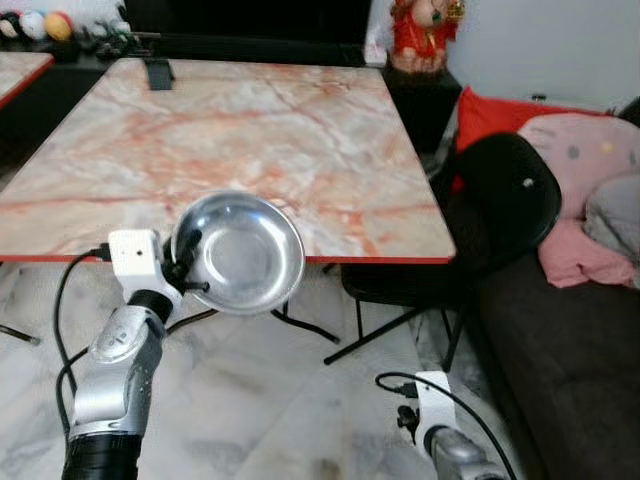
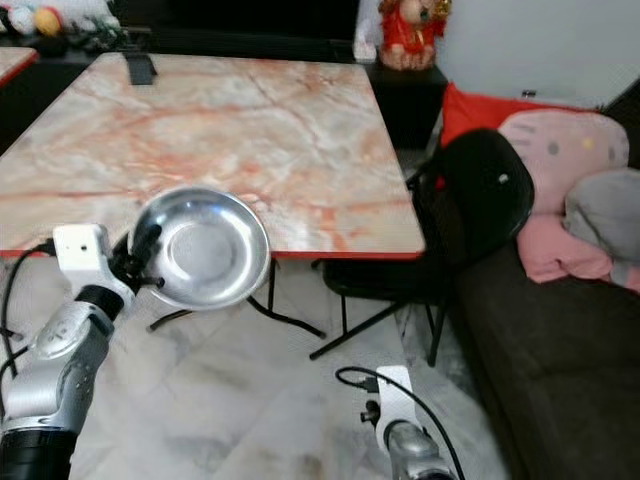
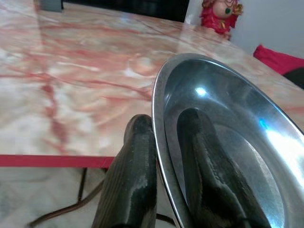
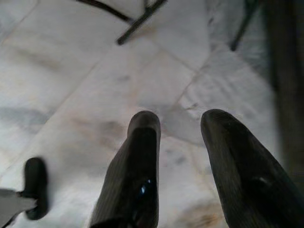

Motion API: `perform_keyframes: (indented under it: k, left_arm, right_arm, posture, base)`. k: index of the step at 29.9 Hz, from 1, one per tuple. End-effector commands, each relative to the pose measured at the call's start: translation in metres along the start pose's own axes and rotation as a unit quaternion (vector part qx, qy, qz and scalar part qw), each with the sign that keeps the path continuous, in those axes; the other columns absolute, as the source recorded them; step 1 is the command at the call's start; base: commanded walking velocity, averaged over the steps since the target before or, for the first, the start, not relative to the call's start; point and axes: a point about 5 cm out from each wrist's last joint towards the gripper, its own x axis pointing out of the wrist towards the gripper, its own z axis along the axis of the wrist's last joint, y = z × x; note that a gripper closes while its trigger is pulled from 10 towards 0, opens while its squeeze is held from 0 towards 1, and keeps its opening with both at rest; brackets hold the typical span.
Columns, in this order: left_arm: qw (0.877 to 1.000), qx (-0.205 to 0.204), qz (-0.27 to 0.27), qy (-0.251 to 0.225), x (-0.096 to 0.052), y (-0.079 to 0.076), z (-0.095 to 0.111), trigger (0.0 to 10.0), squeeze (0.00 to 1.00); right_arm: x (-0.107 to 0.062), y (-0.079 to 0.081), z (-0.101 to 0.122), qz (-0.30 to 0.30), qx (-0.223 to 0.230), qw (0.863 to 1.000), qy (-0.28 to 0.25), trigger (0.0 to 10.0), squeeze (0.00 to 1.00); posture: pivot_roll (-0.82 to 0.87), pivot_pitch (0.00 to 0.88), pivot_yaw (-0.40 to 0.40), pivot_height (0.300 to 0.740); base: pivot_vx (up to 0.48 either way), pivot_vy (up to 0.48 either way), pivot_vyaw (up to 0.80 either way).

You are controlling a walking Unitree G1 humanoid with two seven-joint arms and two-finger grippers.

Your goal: Setting the table

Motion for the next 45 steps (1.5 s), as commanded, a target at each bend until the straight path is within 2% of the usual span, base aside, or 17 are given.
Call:
perform_keyframes:
  k: [1,11,14,18,39,45]
  left_arm:
    - [1.000,-0.005,0.011,-0.017,0.002,0.007,0.010,10.0,0.00]
    - [0.999,-0.019,0.043,-0.024,0.003,0.012,0.011,10.0,0.00]
    - [0.997,-0.021,0.067,-0.033,0.004,0.021,0.015,10.0,0.00]
    - [0.996,-0.020,0.073,-0.039,0.005,0.025,0.018,10.0,0.00]
    - [0.996,-0.027,0.064,-0.049,0.010,0.021,0.023,10.0,0.00]
    - [0.995,-0.051,0.064,-0.057,0.012,0.022,0.026,10.0,0.00]
  right_arm:
    - [0.000,0.002,0.001,0.003,0.003,1.000,-0.002,10.0,0.00]
    - [0.000,0.003,0.002,0.004,0.005,1.000,-0.003,10.0,0.00]
    - [0.000,0.003,0.002,0.007,0.005,1.000,-0.003,10.0,0.00]
    - [0.000,0.003,0.002,0.008,0.004,1.000,-0.003,10.0,0.00]
    - [0.000,0.004,0.001,0.010,0.005,1.000,0.000,10.0,0.00]
    - [0.000,0.003,0.002,0.011,0.004,1.000,0.001,10.0,0.00]
  posture:
    - [0.01,0.000,-0.093,0.740]
    - [0.01,0.000,-0.091,0.740]
    - [0.01,0.000,-0.091,0.740]
    - [0.01,0.000,-0.091,0.740]
    - [0.01,0.000,-0.091,0.740]
    - [0.01,0.000,-0.091,0.740]
  base:
    - [0.000,0.000,0.00]
    - [0.000,0.000,0.00]
    - [0.180,0.000,0.00]
    - [0.308,0.000,0.00]
    - [0.331,0.000,0.00]
    - [0.000,0.000,0.00]
